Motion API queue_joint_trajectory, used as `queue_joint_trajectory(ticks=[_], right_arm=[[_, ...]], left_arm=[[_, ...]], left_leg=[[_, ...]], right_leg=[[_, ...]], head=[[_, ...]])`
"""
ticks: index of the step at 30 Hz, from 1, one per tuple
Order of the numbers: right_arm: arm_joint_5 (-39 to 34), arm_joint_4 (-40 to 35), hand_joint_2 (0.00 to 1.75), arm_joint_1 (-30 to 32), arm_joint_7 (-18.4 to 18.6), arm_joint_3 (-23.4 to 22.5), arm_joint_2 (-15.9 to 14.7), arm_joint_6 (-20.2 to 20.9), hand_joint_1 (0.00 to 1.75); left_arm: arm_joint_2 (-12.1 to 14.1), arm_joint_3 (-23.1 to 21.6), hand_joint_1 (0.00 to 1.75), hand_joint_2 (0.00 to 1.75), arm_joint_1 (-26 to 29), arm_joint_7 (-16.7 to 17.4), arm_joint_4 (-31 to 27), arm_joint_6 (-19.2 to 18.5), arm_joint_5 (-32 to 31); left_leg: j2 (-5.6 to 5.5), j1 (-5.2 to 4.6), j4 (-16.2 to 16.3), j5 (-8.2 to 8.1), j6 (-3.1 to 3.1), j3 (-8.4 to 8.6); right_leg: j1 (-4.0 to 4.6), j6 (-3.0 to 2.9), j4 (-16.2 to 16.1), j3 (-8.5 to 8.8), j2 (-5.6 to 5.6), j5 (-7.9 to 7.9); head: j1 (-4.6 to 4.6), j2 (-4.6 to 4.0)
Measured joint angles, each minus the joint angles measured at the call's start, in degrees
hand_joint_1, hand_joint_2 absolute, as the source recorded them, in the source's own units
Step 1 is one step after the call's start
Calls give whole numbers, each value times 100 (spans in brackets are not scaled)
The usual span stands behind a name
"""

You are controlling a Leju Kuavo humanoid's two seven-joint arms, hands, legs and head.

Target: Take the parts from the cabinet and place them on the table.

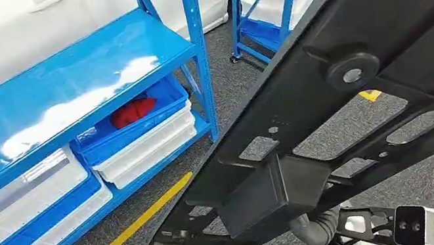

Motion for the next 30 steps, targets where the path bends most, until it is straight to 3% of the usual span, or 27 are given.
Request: queue_joint_trajectory(ticks=[1, 2, 3, 4, 6, 7, 8, 10, 11, 12, 14, 16, 17, 18, 19, 21, 22, 23, 25, 26, 27, 30], right_arm=[[7, 0, 175, -2, 0, 0, 2, -4, 175], [37, -2, 175, -1, 0, 0, 2, -24, 175], [59, -4, 175, -14, 0, -2, 4, -63, 175], [61, -4, 175, -9, 0, -2, 13, -77, 175], [3, 2, 175, 18, 0, -7, 11, -33, 175], [-24, 18, 175, 20, 0, -13, 11, 13, 175], [-44, 35, 175, 19, 0, -24, 11, 57, 175], [-50, 70, 175, 13, 0, -55, 11, 105, 175], [-48, 72, 175, 12, 0, -61, 18, 112, 175], [-39, 79, 175, 2, 0, -79, 26, 120, 175], [-15, 85, 175, 5, 0, -114, 46, 103, 175], [-30, 85, 175, 48, 0, -153, 57, 133, 175], [-35, 90, 175, 67, 0, -166, 61, 138, 175], [-29, 85, 175, 55, -2, -177, 74, 136, 175], [2, 85, 175, 55, 0, -179, 96, 114, 175], [59, 85, 175, 92, 0, -181, 136, 55, 175], [77, 83, 175, 115, 0, -181, 138, 33, 175], [107, 76, 175, 136, 0, -181, 138, 22, 175], [192, 24, 175, 148, 0, -179, 146, 4, 175], [223, 4, 175, 144, 0, -175, 151, -2, 175], [256, -18, 175, 130, 0, -170, 153, -15, 175], [330, -42, 175, 131, 0, -142, 160, -83, 175]], left_arm=[[-2, 0, 0, 175, -19, 0, 0, -7, -2], [7, 0, 0, 175, -33, 0, 0, -11, -4], [9, 0, 0, 175, -26, 0, 0, -20, -13], [22, 0, 0, 175, -11, 7, 0, -20, -17], [57, 15, 0, 175, 30, -6, 0, -20, 11], [59, 24, 0, 175, 42, -26, 0, -20, 35], [68, 31, 0, 175, 44, -48, 0, -17, 57], [90, 33, 0, 175, 37, -83, 0, -17, 61], [109, 35, 0, 175, 42, -90, 0, -2, 61], [118, 37, 0, 175, 44, -92, 0, 2, 61], [133, 48, 0, 175, 38, -87, 0, 22, 48], [146, 48, 0, 175, 15, -90, 0, 29, 48], [151, 48, 0, 175, -3, -98, 0, 31, 44], [160, 48, 0, 175, -4, -118, 0, 26, 29], [168, 48, 0, 175, 14, -129, 0, 24, 2], [188, 48, 0, 175, 54, -146, 0, 15, -20], [216, 48, 0, 175, 56, -151, 0, 11, -20], [232, 48, 0, 175, 48, -164, 0, 7, -20], [243, 48, 0, 175, 26, -188, 0, -19, 2], [243, 48, 0, 175, 19, -192, 0, -35, 9], [243, 50, 0, 175, 17, -203, 0, -46, 15], [240, 57, 0, 175, 14, -223, 0, -65, 26]], left_leg=[[40, -10, 2, -16, -48, 19], [-185, 36, 79, -106, -88, -12], [-411, 38, 328, -305, -98, -118], [-535, 43, 755, -556, -107, -302], [-621, 42, 1734, -950, -124, -745], [-621, 43, 1899, -935, -126, -825], [-625, 45, 1778, -786, -124, -770], [-693, 58, 821, -226, -96, -317], [-925, 82, 308, 2, -81, -87], [-1199, 89, 112, -66, -60, -15], [-1098, 71, 81, -78, -35, -16], [-986, 83, 48, -36, 50, -13], [-880, 109, 19, -2, 102, -7], [-832, 101, 11, 2, 143, -14], [-742, 81, 11, 2, 155, -22], [-561, 55, 14, -7, 171, -30], [-478, 52, 15, -9, 173, -32], [-401, 50, 15, -12, 170, -29], [-277, 47, 17, -28, 146, -10], [-230, 43, 17, -37, 132, 7], [-174, 13, 22, -58, 99, 22], [-24, -5, 19, -80, 10, 42]], right_leg=[[-41, -58, -57, 17, 78, 40], [-63, -91, -93, 37, 118, 72], [-69, -120, -97, 25, 171, 87], [-68, -140, -96, 9, 226, 99], [-57, -161, -90, -23, 383, 118], [-57, -156, -83, -30, 461, 125], [-59, -149, -77, -27, 541, 130], [-63, -131, -49, -12, 698, 126], [-69, -108, -29, -13, 765, 118], [-28, -64, 17, -55, 831, 113], [-73, 14, 26, -133, 956, 151], [-65, 108, 3, -168, 1079, 190], [-74, 107, 76, -186, 910, 137], [-41, 129, 285, -295, 604, -31], [-52, 150, 704, -495, 424, -280], [-82, 185, 1635, -938, 308, -673], [-99, 198, 1866, -1044, 293, -697], [-114, 206, 1780, -992, 279, -586], [-114, 180, 886, -499, 180, -134], [-100, 149, 418, -230, 54, 33], [-39, 89, 10, -22, -247, 4], [3, 10, 17, -67, -42, 34]], head=[[0, 0], [0, 0], [-2, 0], [-2, 0], [-2, 0], [-2, 0], [-2, 0], [-2, 0], [-2, 0], [-2, 0], [0, 0], [0, 0], [0, 0], [2, 0], [0, 0], [0, 0], [0, 0], [0, 0], [0, 0], [0, 0], [0, 0], [0, 0]])
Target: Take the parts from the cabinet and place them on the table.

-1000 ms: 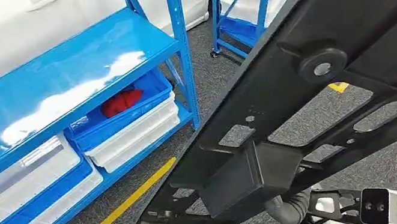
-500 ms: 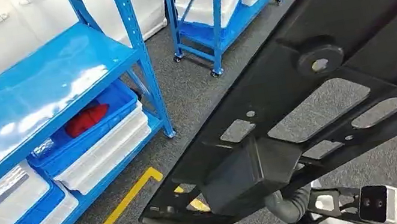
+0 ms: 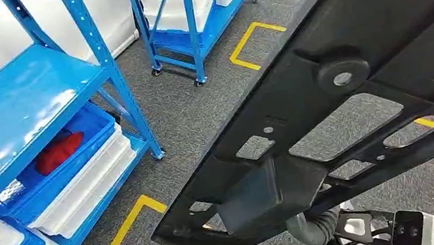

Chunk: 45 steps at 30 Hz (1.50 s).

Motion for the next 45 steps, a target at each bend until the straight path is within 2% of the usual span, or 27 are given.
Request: queue_joint_trajectory(ticks=[1, 2, 3, 5, 7, 8, 10, 11, 12, 13, 16, 17, 19, 22, 23, 24, 26, 27, 28, 32, 34, 35, 38, 40, 42, 43, 45], right_arm=[[35, -4, 175, -4, 0, 4, 0, -44, 175], [64, -13, 175, -2, 0, 20, 4, -81, 175], [81, -17, 175, -23, 0, 44, 4, -115, 175], [155, -15, 175, -67, 0, 146, 7, -257, 175], [199, -15, 175, -63, 0, 264, -13, -352, 175], [199, -15, 175, -63, 0, 300, -26, -372, 175], [197, -17, 175, -64, 0, 367, -57, -393, 175], [199, -17, 175, -67, 0, 394, -66, -400, 175], [212, -17, 175, -71, 0, 402, -72, -409, 175], [223, -17, 175, -87, 0, 411, -79, -417, 175], [258, -17, 175, -83, 0, 437, -105, -518, 175], [258, -20, 175, -89, 0, 439, -125, -553, 175], [254, -26, 175, -106, 0, 442, -155, -594, 175], [217, -26, 175, -99, 0, 457, -194, -616, 175], [215, -26, 175, -97, 0, 463, -208, -616, 175], [212, -26, 175, -94, 0, 472, -221, -616, 175], [212, -33, 175, -96, 0, 477, -227, -616, 175], [212, -35, 175, -103, 0, 477, -229, -616, 175], [212, -37, 175, -113, 0, 479, -232, -618, 175], [223, -83, 175, -47, 0, 507, -256, -728, 175], [236, -142, 175, -3, 0, 549, -258, -765, 175], [239, -151, 175, 5, 0, 575, -256, -787, 175], [234, -157, 175, 107, 0, 617, -258, -769, 175], [190, -157, 175, 113, 0, 641, -258, -679, 175], [140, -157, 175, 105, 0, 671, -256, -616, 175], [123, -155, 175, 100, 0, 680, -256, -601, 175], [110, -153, 175, 83, -2, 689, -256, -599, 175]], left_arm=[[-4, 0, 0, 175, -8, 2, 0, -18, 0], [-2, 0, 0, 175, -15, 9, 0, -31, -2], [-4, 0, 0, 175, -11, 11, 0, -44, -11], [-7, 0, 0, 175, 21, 48, 0, -70, -30], [-7, 0, 0, 175, 56, 70, 2, -83, -90], [-7, -2, 0, 175, 61, 77, 2, -83, -112], [-9, -7, 0, 175, 57, 74, 4, -83, -155], [-9, -15, 0, 175, 58, 70, 4, -83, -182], [-11, -31, 0, 175, 67, 66, 4, -83, -210], [-15, -37, 0, 175, 65, 59, 9, -83, -221], [-17, -81, 0, 175, 28, 72, 13, -83, -282], [-33, -96, 0, 175, 5, 74, 17, -85, -299], [-33, -101, 0, 175, -19, 90, 15, -85, -328], [-33, -105, 0, 175, 13, 144, 17, -83, -339], [-35, -107, 0, 175, 9, 144, 17, -83, -343], [-35, -114, 0, 175, -4, 146, 17, -83, -343], [-39, -136, 0, 175, -23, 144, 17, -85, -343], [-42, -144, 0, 175, -27, 144, 17, -83, -343], [-44, -149, 0, 175, -25, 148, 17, -83, -356], [-55, -236, 0, 175, -38, 256, 17, -57, -498], [-59, -243, 0, 175, -28, 297, 17, -28, -516], [-57, -243, 0, 175, 1, 328, 17, -26, -516], [-44, -238, 0, 175, 46, 404, 17, -13, -428], [-52, -225, 0, 175, 40, 439, 17, -9, -365], [-52, -216, 0, 175, 35, 472, 17, 22, -317], [-59, -206, 0, 175, 37, 479, 17, 28, -310], [-66, -190, 0, 175, 28, 492, 17, 39, -299]], left_leg=[[72, -5, -13, -3, -35, 21], [-14, 30, 27, -58, -74, -2], [-303, 43, 176, -177, -100, -36], [-573, 57, 1044, -662, -130, -426], [-602, 57, 1826, -899, -160, -812], [-602, 62, 1828, -829, -165, -825], [-629, 94, 1088, -326, -169, -506], [-747, 126, 510, -35, -177, -241], [-1013, 166, 193, -3, -172, -106], [-1097, 148, 102, -45, -145, -86], [-928, 97, 149, -25, -25, -96], [-848, 169, 78, 22, 45, -91], [-714, 125, 56, 45, 125, -82], [-478, 70, 58, 35, 140, -98], [-407, 63, 59, 31, 141, -98], [-332, 53, 59, 23, 140, -92], [-219, 39, 58, 2, 130, -65], [-168, 31, 58, -14, 115, -41], [-130, -13, 66, -40, 76, -35], [76, -20, 19, -66, -38, 46], [-401, 36, 318, -300, -79, -70], [-530, 47, 764, -547, -89, -273], [-601, 47, 1884, -932, -122, -853], [-606, 53, 1521, -568, -119, -741], [-750, 81, 453, 0, -113, -259], [-1063, 109, 164, -32, -107, -122], [-963, 83, 122, -8, -47, -127]], right_leg=[[3, -41, -27, -11, 78, 20], [-71, -93, -83, 28, 134, 65], [-66, -115, -102, 31, 181, 78], [-64, -159, -100, 15, 305, 91], [-59, -161, -90, 0, 466, 94], [-60, -157, -84, 2, 529, 97], [-75, -139, -49, 8, 693, 89], [-83, -110, -13, 10, 770, 72], [-87, -75, 25, -15, 827, 54], [-66, -34, 100, -67, 898, 44], [-93, 93, 31, -118, 1067, 118], [-102, 128, 59, -141, 1102, 109], [-74, 161, 496, -349, 531, -202], [-86, 192, 1779, -974, 327, -743], [-86, 188, 1875, -1025, 322, -710], [-84, 172, 1642, -908, 316, -530], [-59, 106, 661, -367, 203, -83], [-19, 49, 153, -68, -19, 56], [39, 4, 52, -30, -137, -19], [34, -101, -30, -35, 143, 26], [-21, -167, -91, 8, 241, 71], [-19, -195, -91, 3, 307, 71], [-8, -200, -77, -3, 530, 72], [-15, -190, -52, 4, 683, 66], [-29, -150, -7, 21, 832, 39], [-27, -115, 22, 2, 898, 23], [-29, -50, 50, -50, 1004, 39]], head=[[0, 0], [0, 0], [0, 0], [0, 0], [0, 0], [-2, 0], [0, 0], [0, 0], [0, 0], [0, 0], [0, 0], [0, 0], [0, 0], [0, 0], [0, 0], [0, 0], [0, 0], [0, 0], [0, 0], [0, 0], [0, 0], [0, 0], [0, 0], [0, 0], [0, 0], [0, 0], [0, 0]])
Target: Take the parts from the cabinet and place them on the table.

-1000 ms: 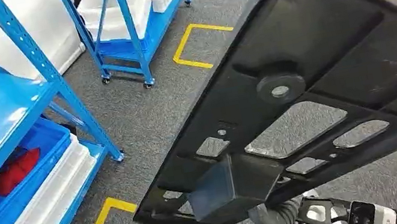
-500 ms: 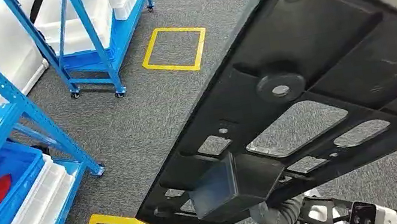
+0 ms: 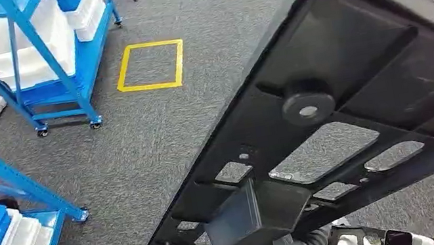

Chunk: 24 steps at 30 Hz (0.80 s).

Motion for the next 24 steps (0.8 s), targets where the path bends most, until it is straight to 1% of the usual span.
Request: queue_joint_trajectory(ticks=[1, 2, 3, 4, 5, 6, 7, 8, 9, 10, 11, 12, 13, 14, 15, 16, 17, 18, 19, 20, 21, 22, 23, 24], right_arm=[[0, 0, 175, 5, 2, 2, 0, 2, 175], [0, 0, 175, 5, 2, 2, 0, 2, 175], [-2, -2, 175, 0, 2, 2, 0, 2, 175], [-4, -2, 175, -3, 2, 4, 0, 2, 175], [-2, 0, 175, -25, 2, 4, 0, 2, 175], [-4, 0, 175, -36, 2, 11, 0, 2, 175], [-4, 2, 175, -31, 2, 11, -2, 2, 175], [-4, 9, 175, -27, 2, 11, -2, 2, 175], [-4, 18, 175, -27, 2, 13, -2, 2, 175], [-4, 20, 175, -28, 2, 13, -2, 2, 175], [-29, 20, 175, -29, 2, 15, -2, 22, 175], [-88, 17, 175, -38, 2, 15, -2, 72, 175], [-172, 15, 175, -66, 2, 17, -2, 146, 175], [-203, 15, 175, -114, 2, 22, 0, 171, 175], [-229, 9, 175, -137, 2, 24, 0, 179, 175], [-243, 7, 175, -143, 2, 24, 2, 160, 175], [-243, 7, 175, -136, 2, 24, 0, 131, 175], [-243, 0, 175, -136, 2, 24, 0, 92, 175], [-243, -26, 175, -120, 2, 24, 0, 85, 175], [-243, -39, 175, -127, 2, 20, 2, 87, 175], [-238, -44, 175, -122, 2, 20, 11, 92, 175], [-234, -46, 175, -99, 2, 20, 11, 105, 175], [-236, -46, 175, -77, 2, 17, 11, 120, 175], [-256, -46, 175, -50, 2, 17, 11, 149, 175]], left_arm=[[0, -2, 0, 175, -6, 2, 0, 0, 0], [-2, 0, 0, 175, -21, 2, 0, 2, 0], [-24, 0, 0, 175, -38, 2, 0, 0, 0], [-26, 0, 0, 175, -54, 0, 0, 2, 2], [-26, 0, 0, 175, -49, -2, 0, 2, 11], [-26, 4, 0, 175, -26, 0, 0, 4, 17], [-26, 4, 0, 175, -4, 0, 0, 4, 17], [-26, 7, 0, 175, 5, 0, 0, 4, 17], [-26, 7, 0, 175, 4, 0, 0, 4, 17], [-28, 7, 0, 175, -5, 0, 0, 4, 17], [-28, 7, 0, 175, -12, 2, 0, 4, 26], [-37, 9, 0, 175, -16, 2, 0, 15, 42], [-42, 17, 0, 175, -18, 2, 0, 50, 85], [-50, 33, 0, 175, -15, -4, 0, 77, 114], [-52, 61, 0, 175, -10, -22, 0, 98, 153], [-52, 100, 0, 175, -18, -59, 0, 101, 168], [-55, 109, 0, 175, -25, -94, 0, 87, 170], [-57, 114, 0, 175, -43, -131, 0, 68, 181], [-52, 125, 0, 175, -60, -173, 0, 63, 212], [-53, 144, 0, 175, -56, -210, 0, 50, 227], [-52, 162, 0, 175, -38, -232, 0, 39, 234], [-35, 170, 0, 175, -19, -247, 0, 33, 240], [-17, 177, 0, 175, 5, -245, 0, 37, 243], [-13, 190, 0, 175, 14, -227, 0, 63, 258]], left_leg=[[34, -23, 8, 4, 36, 18], [87, -36, -5, 26, 74, 19], [160, 14, -70, 70, 137, 26], [224, -3, -88, 86, 168, 37], [269, -11, -94, 86, 200, 33], [359, -31, -94, 83, 210, 27], [437, -44, -94, 79, 216, 23], [520, -51, -91, 75, 221, 16], [589, -57, -91, 72, 218, 17], [658, -60, -91, 62, 216, 20], [717, -62, -91, 54, 207, 32], [770, -64, -91, 44, 197, 48], [823, -72, -91, 30, 179, 73], [877, -116, -77, 3, 138, 79], [900, -106, -82, 1, 115, 81], [986, -103, -82, -13, 90, 97], [1045, -96, -102, -15, 65, 117], [1116, -117, -103, -33, 24, 148], [872, -70, -21, -107, -15, 125], [609, -62, 220, -280, -21, 26], [473, -52, 631, -503, -31, -153], [398, -49, 1136, -731, -48, -392], [368, -48, 1550, -869, -59, -602], [365, -47, 1763, -869, -64, -731]], right_leg=[[-23, 37, -27, -6, 42, 18], [-27, 84, -43, -12, 98, 38], [-13, 109, -14, -27, 87, 18], [0, 111, 107, -82, -237, -75], [8, 126, 358, -205, -473, -243], [-9, 153, 913, -479, -625, -531], [-27, 170, 1373, -702, -660, -723], [-39, 182, 1742, -888, -671, -834], [-47, 187, 1828, -935, -679, -797], [-47, 182, 1627, -834, -689, -637], [-44, 164, 1183, -596, -717, -400], [-33, 135, 676, -315, -791, -182], [9, 78, 121, 11, -1066, -8], [88, 44, -46, 77, -1276, -98], [83, 23, -50, 62, -1174, -66], [96, 11, -50, 41, -1098, -72], [106, -4, -51, 30, -1034, -73], [79, -46, -107, 47, -951, -44], [34, -70, -153, 91, -885, -9], [21, -109, -162, 97, -828, -5], [20, -128, -161, 98, -765, 5], [24, -133, -160, 98, -680, 4], [28, -137, -154, 95, -593, 3], [28, -137, -147, 97, -503, 3]], head=[[0, 0], [0, 0], [0, 0], [0, 0], [0, 0], [0, 0], [0, 0], [0, 0], [0, 0], [0, 0], [0, 0], [0, 0], [0, 0], [0, 0], [0, 0], [0, 0], [0, 0], [0, 0], [0, 0], [0, 0], [-2, 0], [-2, 0], [0, 0], [0, 0]])
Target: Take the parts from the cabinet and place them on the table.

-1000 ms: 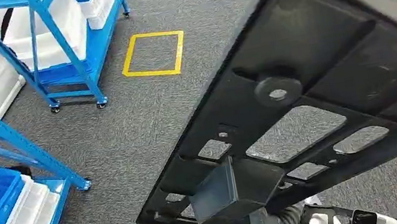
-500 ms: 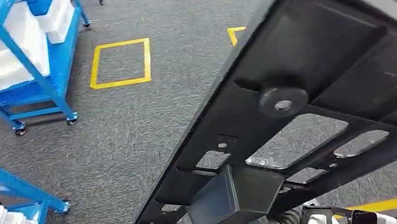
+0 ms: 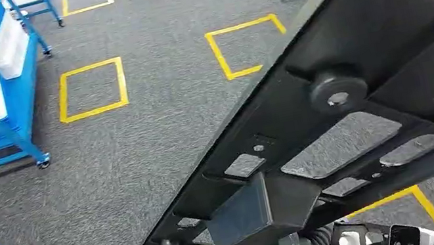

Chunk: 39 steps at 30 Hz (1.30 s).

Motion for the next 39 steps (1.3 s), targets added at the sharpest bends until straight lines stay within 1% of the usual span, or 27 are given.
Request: queue_joint_trajectory(ticks=[1, 3, 4, 5, 7, 9, 10, 11, 12, 13, 14, 15, 16, 17, 19, 20, 21, 22, 24, 30, 31, 32, 33, 34, 35, 36, 39], right_arm=[[-33, 0, 175, 23, 0, -2, 0, 22, 175], [-68, -2, 175, 30, 0, -7, 2, 55, 175], [-81, -2, 175, 30, 0, -15, 2, 65, 175], [-101, 0, 175, 22, 0, -24, 4, 101, 175], [-140, 9, 175, 6, 0, -44, 35, 162, 175], [-159, 11, 175, -6, 0, -46, 50, 153, 175], [-186, 13, 175, -31, 0, -44, 50, 120, 175], [-221, 20, 175, -80, 0, -39, 50, 101, 175], [-236, 33, 175, -124, 0, -37, 52, 81, 175], [-249, 44, 175, -141, 0, -35, 57, 52, 175], [-251, 55, 175, -133, 0, -35, 57, 48, 175], [-245, 59, 175, -113, 0, -37, 57, 50, 175], [-225, 57, 175, -86, 0, -44, 57, 54, 175], [-185, 57, 175, -70, 0, -50, 57, 59, 175], [-120, 37, 175, -35, 0, -74, 57, 70, 175], [-94, 15, 175, -17, -2, -94, 57, 70, 175], [-70, -2, 175, 7, 0, -114, 59, 70, 175], [-44, -26, 175, 38, 0, -138, 61, 70, 175], [-13, -44, 175, 89, 0, -149, 59, 66, 175], [-11, -46, 175, 94, 0, -149, 61, 65, 175], [-2, -66, 175, 112, -2, -153, 70, 65, 175], [0, -44, 175, 108, 0, -153, 96, 61, 175], [0, -2, 175, 115, 0, -153, 96, 59, 175], [0, -2, 175, 114, 0, -153, 96, 59, 175], [0, -2, 175, 113, 0, -153, 96, 59, 175], [2, 2, 175, 109, 0, -153, 96, 59, 175], [2, 2, 175, 120, 0, -153, 96, 59, 175]], left_arm=[[2, 20, 0, 175, -3, 20, 0, 24, 7], [9, 37, 0, 175, -15, 37, 0, 41, -13], [17, 39, 0, 175, -17, 50, 0, 46, -42], [20, 46, 0, 175, -19, 72, 0, 59, -39], [22, 59, 0, 175, -34, 96, 0, 87, -37], [22, 61, 0, 175, -80, 96, -2, 94, -35], [22, 61, 0, 175, -104, 83, -2, 92, -35], [24, 61, 0, 175, -112, 47, -2, 89, -24], [28, 61, 0, 175, -101, 26, -2, 83, -20], [35, 63, 0, 175, -80, 0, -2, 68, -2], [42, 66, 0, 175, -65, -26, -2, 55, 9], [55, 66, 0, 175, -60, -50, -2, 44, 11], [68, 66, 0, 175, -61, -75, -2, 35, 4], [70, 66, 0, 175, -67, -94, -2, 24, -13], [76, 66, 0, 175, -72, -125, -2, 17, -44], [81, 66, 0, 175, -72, -138, -2, 2, -59], [85, 66, 0, 175, -71, -149, -2, -9, -66], [94, 63, 0, 175, -72, -157, -2, -22, -85], [94, 59, 0, 175, -78, -157, -2, -41, -90], [94, 57, 0, 175, -80, -157, -2, -44, -90], [98, 55, 0, 175, -96, -162, -2, -46, -94], [101, 55, 0, 175, -63, -168, -2, -44, -90], [103, 55, 0, 175, -48, -166, -2, -44, -90], [109, 55, 0, 175, -54, -168, -2, -44, -90], [114, 55, 0, 175, -49, -168, -2, -44, -90], [114, 55, 0, 175, -53, -171, -2, -44, -90], [114, 55, 0, 175, -67, -173, -2, -42, -90]], left_leg=[[-4, 5, -105, 154, -2, 18], [-57, 23, -1008, 731, 5, 388], [-215, 44, -1513, 979, 4, 603], [-508, 64, -1707, 907, 14, 680], [-430, 57, -1766, 916, 46, 686], [-340, 26, -1777, 943, 122, 688], [-258, 70, -1839, 987, 187, 703], [-188, 58, -1860, 992, 222, 715], [-121, 43, -1860, 993, 239, 712], [-41, 29, -1860, 986, 249, 710], [43, 19, -1860, 979, 260, 706], [124, 13, -1858, 974, 261, 701], [194, 9, -1858, 969, 255, 704], [264, 8, -1857, 957, 248, 714], [380, 6, -1857, 927, 219, 761], [434, -2, -1857, 910, 197, 787], [469, -37, -1851, 886, 157, 793], [531, -26, -1852, 877, 117, 800], [626, -15, -1879, 870, 81, 834], [637, -16, -1882, 870, 75, 841], [373, 10, -1707, 705, 5, 830], [9, 21, -511, 111, -24, 259], [-17, 22, -524, 466, -14, 135], [-111, 28, -1258, 859, -1, 456], [-402, 54, -1709, 1019, 10, 634], [-550, 57, -1817, 937, 14, 665], [-366, 14, -1800, 963, 112, 676]], right_leg=[[-2, 3, 9, 11, 90, -2], [-16, 32, 44, 31, 267, -22], [-23, 59, 73, 32, 337, -40], [-7, 83, 108, 2, 393, -52], [-29, 149, 137, -77, 521, -31], [-57, 231, 97, -97, 632, 7], [-49, 247, 149, -106, 532, -29], [-12, 266, 332, -192, 168, -170], [-20, 285, 680, -371, -20, -382], [-35, 303, 1161, -607, -118, -615], [-54, 316, 1596, -826, -150, -783], [-72, 329, 1890, -980, -162, -842], [-83, 336, 1875, -975, -178, -757], [-86, 334, 1582, -828, -199, -562], [-70, 293, 519, -247, -383, -83], [-31, 251, 107, -39, -649, -72], [16, 215, 86, -29, -673, -76], [35, 191, 92, -53, -561, -73], [48, 155, 94, -70, -463, -80], [48, 150, 90, -71, -450, -77], [-36, 60, -29, 24, -300, -15], [-39, 22, -23, 24, -115, -13], [-28, 33, 8, 40, 205, -23], [-35, 56, 31, 54, 305, -38], [-45, 80, 54, 39, 359, -54], [-18, 115, 102, 0, 421, -66], [-67, 220, 61, -49, 588, -21]], head=[[-2, 0], [0, 0], [0, 0], [0, 0], [0, 0], [0, 0], [0, 0], [2, 0], [0, 0], [0, 0], [0, 0], [0, 0], [0, 0], [0, 0], [0, 0], [0, 0], [0, 0], [0, 0], [0, 0], [0, 0], [-2, 0], [-2, 0], [-2, 0], [-2, 0], [-2, 0], [-2, 0], [0, 0]])
